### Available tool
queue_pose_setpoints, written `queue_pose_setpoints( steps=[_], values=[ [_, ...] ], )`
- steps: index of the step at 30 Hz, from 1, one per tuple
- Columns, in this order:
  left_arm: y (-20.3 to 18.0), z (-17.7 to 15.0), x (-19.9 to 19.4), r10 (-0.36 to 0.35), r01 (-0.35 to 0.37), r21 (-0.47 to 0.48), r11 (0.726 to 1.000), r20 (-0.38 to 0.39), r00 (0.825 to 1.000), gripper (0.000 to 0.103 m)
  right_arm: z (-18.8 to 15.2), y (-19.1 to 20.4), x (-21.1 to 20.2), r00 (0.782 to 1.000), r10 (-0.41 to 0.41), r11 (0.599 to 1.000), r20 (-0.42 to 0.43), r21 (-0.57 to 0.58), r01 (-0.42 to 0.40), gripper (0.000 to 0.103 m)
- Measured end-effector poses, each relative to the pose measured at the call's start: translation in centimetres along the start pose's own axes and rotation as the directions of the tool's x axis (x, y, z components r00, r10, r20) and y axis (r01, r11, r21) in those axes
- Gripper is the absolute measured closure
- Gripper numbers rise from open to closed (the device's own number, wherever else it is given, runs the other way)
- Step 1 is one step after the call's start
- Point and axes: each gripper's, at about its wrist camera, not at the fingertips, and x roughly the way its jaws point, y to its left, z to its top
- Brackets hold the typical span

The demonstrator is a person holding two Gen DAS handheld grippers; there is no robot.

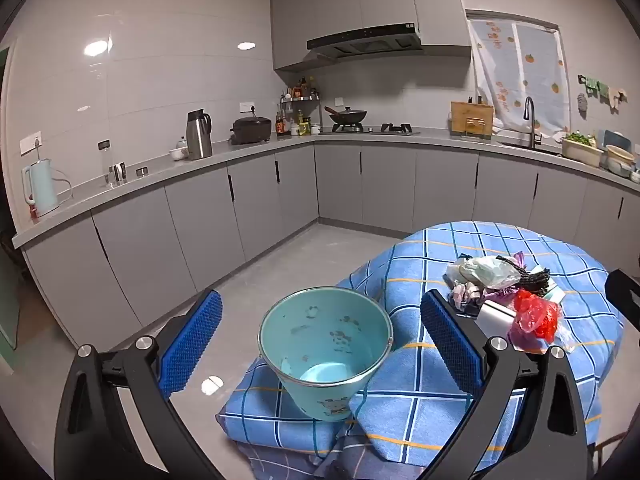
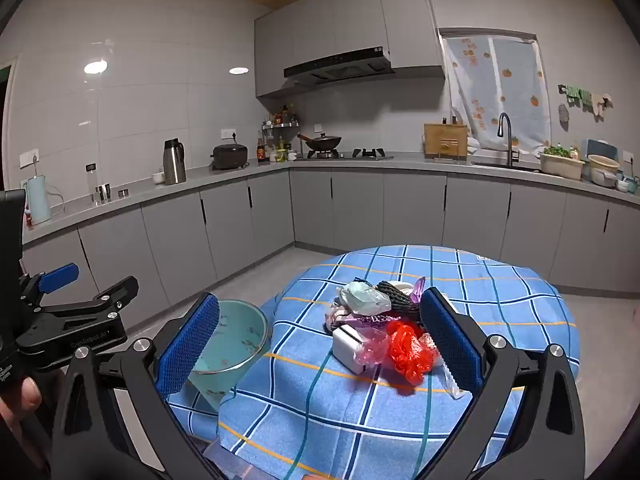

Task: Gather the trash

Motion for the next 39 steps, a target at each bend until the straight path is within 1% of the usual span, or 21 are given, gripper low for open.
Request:
queue_pose_setpoints(
  steps=[11,19,21,39],
  values=[
    [-0.2,0.1,0.2,-0.003,0.003,-0.003,1.0,0.008,1.0,0.005,-0.2,-0.5,0.5,1.0,-0.003,1.0,-0.002,0.007,0.003,0.004],
    [0.4,0.3,-0.2,-0.004,0.004,-0.003,1.0,0.01,1.0,0.005,-0.2,-0.7,0.3,1.0,-0.007,1.0,0.001,0.008,0.007,0.004],
    [0.5,0.4,-0.3,-0.004,0.004,-0.002,1.0,0.011,1.0,0.005,-0.8,-0.6,1.0,1.0,-0.008,1.0,0.001,0.011,0.008,0.004],
    [0.2,0.2,-0.3,-0.006,0.006,0.0,1.0,0.016,1.0,0.005,-0.6,-1.1,0.8,1.0,-0.02,1.0,-0.002,0.019,0.02,0.004]
  ],
)
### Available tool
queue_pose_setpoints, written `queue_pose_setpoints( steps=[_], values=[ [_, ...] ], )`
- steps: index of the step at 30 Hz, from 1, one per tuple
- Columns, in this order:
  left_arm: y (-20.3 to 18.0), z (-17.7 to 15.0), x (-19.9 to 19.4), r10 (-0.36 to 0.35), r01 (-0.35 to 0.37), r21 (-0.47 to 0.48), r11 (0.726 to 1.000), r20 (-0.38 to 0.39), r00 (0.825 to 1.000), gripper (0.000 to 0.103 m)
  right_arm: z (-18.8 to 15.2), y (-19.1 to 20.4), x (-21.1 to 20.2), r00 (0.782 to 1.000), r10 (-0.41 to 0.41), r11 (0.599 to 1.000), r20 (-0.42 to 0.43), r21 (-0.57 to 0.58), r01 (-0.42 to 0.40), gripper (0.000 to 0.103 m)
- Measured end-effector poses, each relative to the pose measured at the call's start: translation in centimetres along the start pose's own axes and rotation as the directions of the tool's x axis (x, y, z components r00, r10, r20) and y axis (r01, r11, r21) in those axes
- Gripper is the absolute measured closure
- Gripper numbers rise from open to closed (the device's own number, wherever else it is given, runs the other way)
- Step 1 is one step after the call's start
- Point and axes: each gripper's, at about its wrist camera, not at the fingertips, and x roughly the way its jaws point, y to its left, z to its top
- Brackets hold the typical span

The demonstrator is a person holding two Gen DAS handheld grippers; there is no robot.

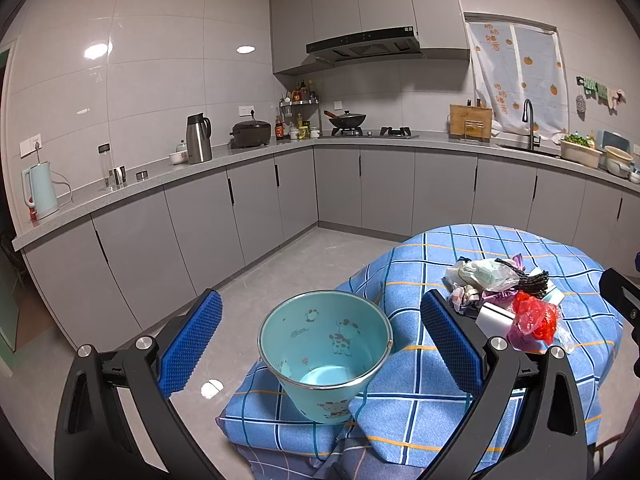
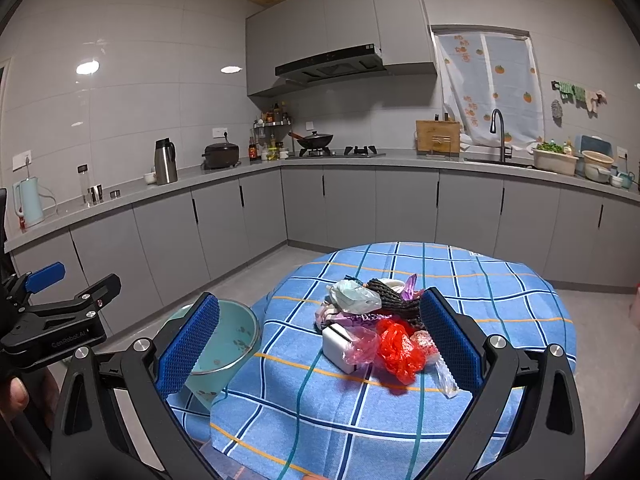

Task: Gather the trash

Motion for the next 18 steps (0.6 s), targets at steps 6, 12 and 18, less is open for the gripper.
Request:
queue_pose_setpoints(
  steps=[6,12,18],
  values=[
    [0.01,0.08,-0.03,0.0,0.0,0.0,1.0,0.0,1.0,0.005,0.14,-0.32,-0.33,1.0,-0.004,1.0,0.004,0.003,0.004,0.004],
    [0.06,0.16,-0.05,0.0,0.0,-0.001,1.0,0.0,1.0,0.005,0.16,-0.15,-0.14,1.0,-0.004,1.0,0.001,0.004,0.004,0.004],
    [0.25,0.41,-0.09,0.003,-0.003,-0.003,1.0,0.002,1.0,0.005,0.36,-0.4,-0.5,1.0,-0.004,1.0,0.003,0.007,0.004,0.004]
  ],
)
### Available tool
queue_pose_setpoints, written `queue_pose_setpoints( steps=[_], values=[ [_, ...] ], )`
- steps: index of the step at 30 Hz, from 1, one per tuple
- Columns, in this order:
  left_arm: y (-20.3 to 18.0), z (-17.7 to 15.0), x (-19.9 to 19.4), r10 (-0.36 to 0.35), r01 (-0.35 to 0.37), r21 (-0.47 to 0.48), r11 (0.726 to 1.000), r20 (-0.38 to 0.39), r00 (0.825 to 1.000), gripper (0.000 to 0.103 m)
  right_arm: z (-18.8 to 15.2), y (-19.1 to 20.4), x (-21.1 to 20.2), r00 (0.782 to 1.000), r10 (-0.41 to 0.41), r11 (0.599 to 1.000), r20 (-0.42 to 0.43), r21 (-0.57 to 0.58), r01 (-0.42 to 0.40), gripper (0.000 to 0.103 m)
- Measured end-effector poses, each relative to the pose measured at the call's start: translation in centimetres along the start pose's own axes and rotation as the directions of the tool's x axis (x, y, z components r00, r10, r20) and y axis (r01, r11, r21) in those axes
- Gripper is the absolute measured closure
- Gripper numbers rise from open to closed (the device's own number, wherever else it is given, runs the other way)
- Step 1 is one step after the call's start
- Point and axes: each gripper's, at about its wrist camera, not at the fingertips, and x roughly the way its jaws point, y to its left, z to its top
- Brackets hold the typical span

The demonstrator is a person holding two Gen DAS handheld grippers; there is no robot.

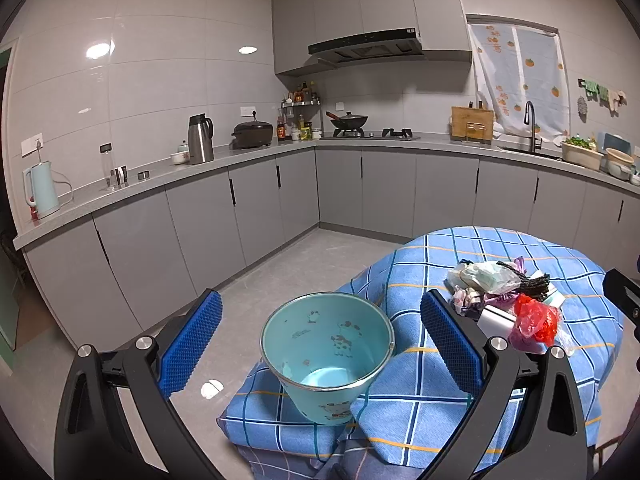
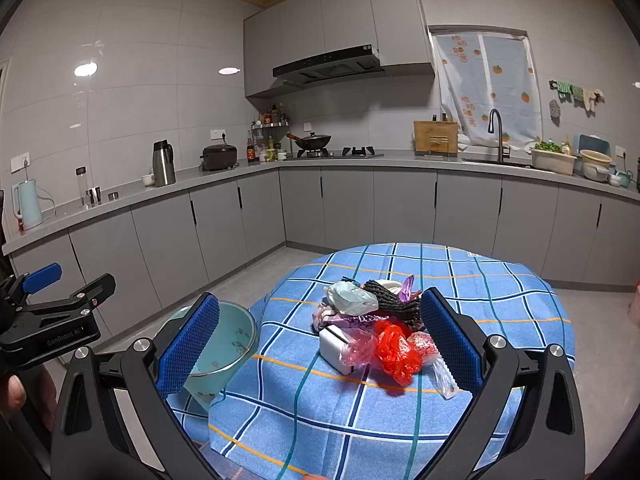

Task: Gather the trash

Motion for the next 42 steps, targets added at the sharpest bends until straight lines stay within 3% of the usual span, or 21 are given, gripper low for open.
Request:
queue_pose_setpoints(
  steps=[42],
  values=[
    [-0.2,-0.6,1.0,0.006,-0.006,0.009,1.0,-0.016,1.0,0.005,-0.1,-0.5,1.1,1.0,-0.022,1.0,-0.013,-0.006,0.022,0.004]
  ],
)
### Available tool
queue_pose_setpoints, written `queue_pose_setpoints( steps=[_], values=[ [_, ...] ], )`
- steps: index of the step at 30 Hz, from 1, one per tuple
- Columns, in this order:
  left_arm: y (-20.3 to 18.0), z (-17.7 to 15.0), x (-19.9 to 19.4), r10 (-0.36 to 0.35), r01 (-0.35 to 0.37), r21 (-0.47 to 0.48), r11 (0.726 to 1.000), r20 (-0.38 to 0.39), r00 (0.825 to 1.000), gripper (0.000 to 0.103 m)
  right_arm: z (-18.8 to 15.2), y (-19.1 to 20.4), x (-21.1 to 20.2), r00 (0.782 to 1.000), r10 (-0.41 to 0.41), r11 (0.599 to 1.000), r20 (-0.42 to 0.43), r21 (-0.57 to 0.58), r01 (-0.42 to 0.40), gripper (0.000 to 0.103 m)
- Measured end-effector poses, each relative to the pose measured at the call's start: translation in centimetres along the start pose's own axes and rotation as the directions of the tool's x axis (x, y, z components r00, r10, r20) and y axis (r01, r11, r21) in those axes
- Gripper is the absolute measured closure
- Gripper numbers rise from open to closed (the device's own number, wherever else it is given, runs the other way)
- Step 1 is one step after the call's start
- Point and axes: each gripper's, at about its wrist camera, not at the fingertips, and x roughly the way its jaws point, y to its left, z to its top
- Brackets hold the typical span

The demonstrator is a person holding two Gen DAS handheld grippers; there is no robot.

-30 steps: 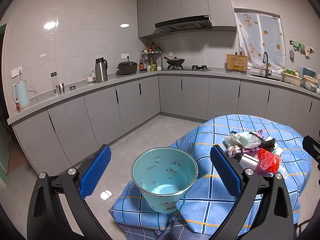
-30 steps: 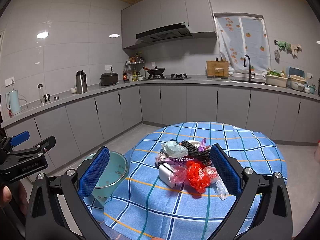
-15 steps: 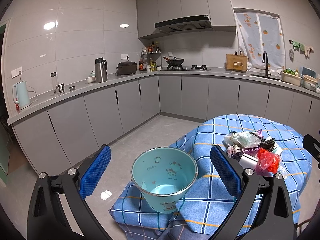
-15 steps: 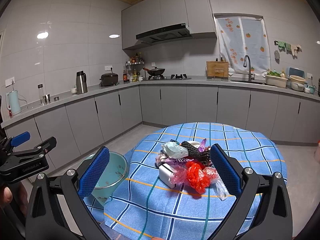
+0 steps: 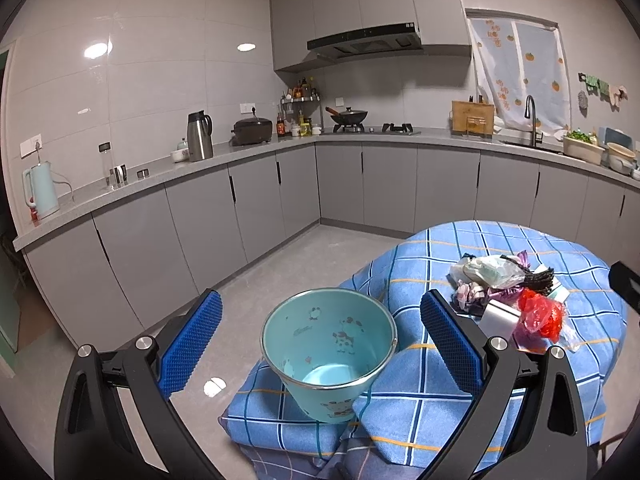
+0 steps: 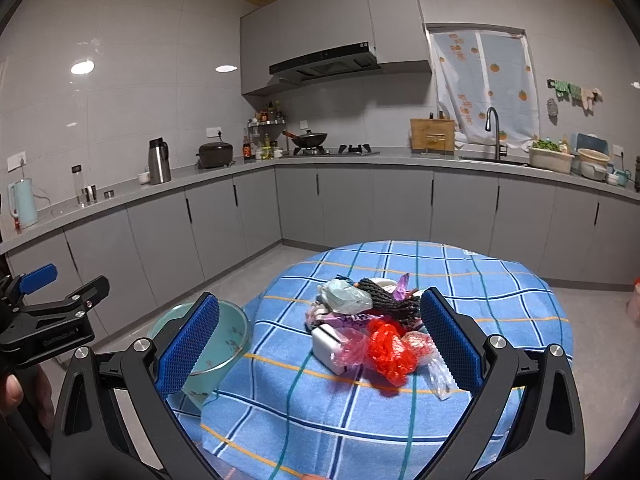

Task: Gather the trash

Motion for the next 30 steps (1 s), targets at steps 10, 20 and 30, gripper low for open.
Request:
queue_pose_setpoints(
  steps=[10,20,30],
  values=[
    [-3.0,-1.8,5.5,-0.079,0.083,0.05,0.995,-0.079,0.994,0.005,-1.5,-7.1,3.8,0.979,-0.196,0.978,-0.053,0.065,0.199,0.005],
    [-11.1,-3.4,11.8,-0.209,0.228,0.152,0.962,-0.132,0.969,0.005,-5.3,-10.6,8.5,0.947,-0.275,0.954,-0.164,0.076,0.29,0.01],
    [-17.9,-5.9,14.8,-0.353,0.389,0.208,0.897,-0.191,0.916,0.005,-7.9,-11.9,10.1,0.93,-0.283,0.946,-0.235,0.091,0.31,0.016]
  ],
)
